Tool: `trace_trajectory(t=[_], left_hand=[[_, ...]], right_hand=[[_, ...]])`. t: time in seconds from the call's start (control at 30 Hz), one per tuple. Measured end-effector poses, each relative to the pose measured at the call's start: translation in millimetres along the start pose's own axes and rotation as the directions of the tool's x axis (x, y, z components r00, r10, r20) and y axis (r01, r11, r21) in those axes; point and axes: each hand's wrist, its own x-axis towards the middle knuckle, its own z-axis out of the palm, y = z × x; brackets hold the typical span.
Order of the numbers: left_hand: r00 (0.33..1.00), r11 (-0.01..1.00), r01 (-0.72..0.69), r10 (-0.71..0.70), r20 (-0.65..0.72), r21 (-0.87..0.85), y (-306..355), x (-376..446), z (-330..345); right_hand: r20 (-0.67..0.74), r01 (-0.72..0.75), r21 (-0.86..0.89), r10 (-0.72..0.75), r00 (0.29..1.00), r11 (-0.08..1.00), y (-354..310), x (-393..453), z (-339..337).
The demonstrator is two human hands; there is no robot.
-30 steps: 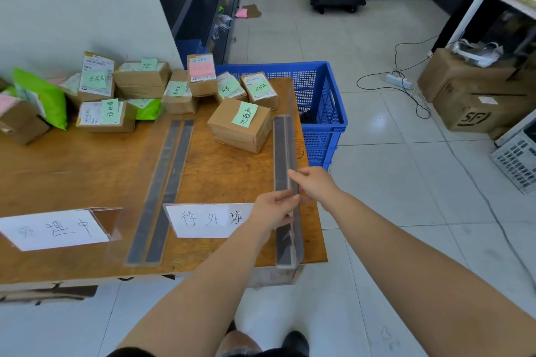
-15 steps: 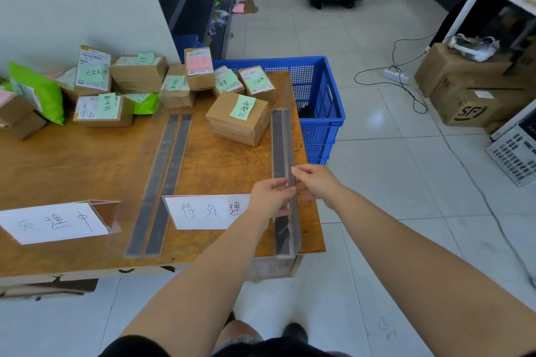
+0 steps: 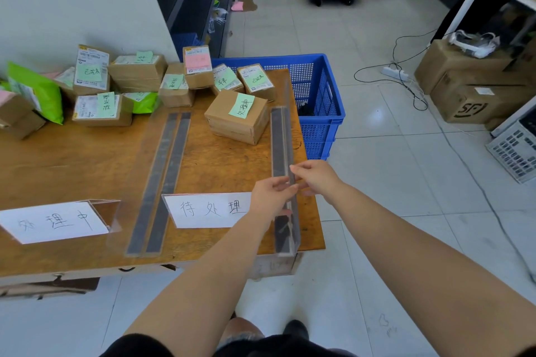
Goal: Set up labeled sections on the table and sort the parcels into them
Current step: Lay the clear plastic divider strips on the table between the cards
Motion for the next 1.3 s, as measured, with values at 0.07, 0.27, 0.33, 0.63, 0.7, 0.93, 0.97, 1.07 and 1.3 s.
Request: trace_trajectory(t=[0.07,0.27,0.33,0.63,0.7,0.93,0.97,1.07,1.3], left_hand=[[0.998,0.997,0.056,-0.056,0.002,-0.058,2.2,0.5,-3.5],[1.000,0.990,0.000,0.003,-0.019,0.142,8.8,1.6,-8.8],[0.997,0.970,-0.062,0.069,-0.025,0.235,10.4,0.2,-8.9],[0.963,0.853,-0.207,0.265,-0.056,0.479,13.5,-2.6,-10.6],[0.959,0.868,-0.221,0.276,-0.063,0.445,12.7,-2.9,-10.8],[0.972,0.966,-0.233,0.227,0.064,0.110,17.5,-10.3,-25.4],[0.970,0.969,-0.233,0.225,0.093,0.079,18.3,-11.6,-27.4],[0.960,0.965,-0.258,0.252,0.121,0.037,25.3,-18.2,-29.0],[0.921,0.921,-0.389,0.387,0.045,0.032,49.3,-37.4,-26.0]], right_hand=[[0.010,0.005,-0.040,-0.005,1.000,0.999,-0.2,-0.3,0.8],[-0.199,0.153,-0.240,-0.203,0.959,0.959,2.7,-1.1,3.2],[-0.224,0.257,-0.259,-0.317,0.922,0.931,0.0,-0.8,4.1],[-0.112,0.101,-0.604,-0.210,0.971,0.791,-47.2,-1.0,24.4],[-0.138,0.077,-0.622,-0.206,0.969,0.779,-55.6,-0.1,29.1],[-0.268,0.090,-0.588,-0.298,0.916,0.804,-64.5,-5.7,25.2],[-0.282,0.092,-0.579,-0.305,0.910,0.810,-64.9,-7.3,23.6],[-0.298,0.108,-0.578,-0.332,0.895,0.809,-68.6,-12.9,19.7],[-0.335,0.132,-0.593,-0.392,0.857,0.795,-92.3,-33.3,5.8]])
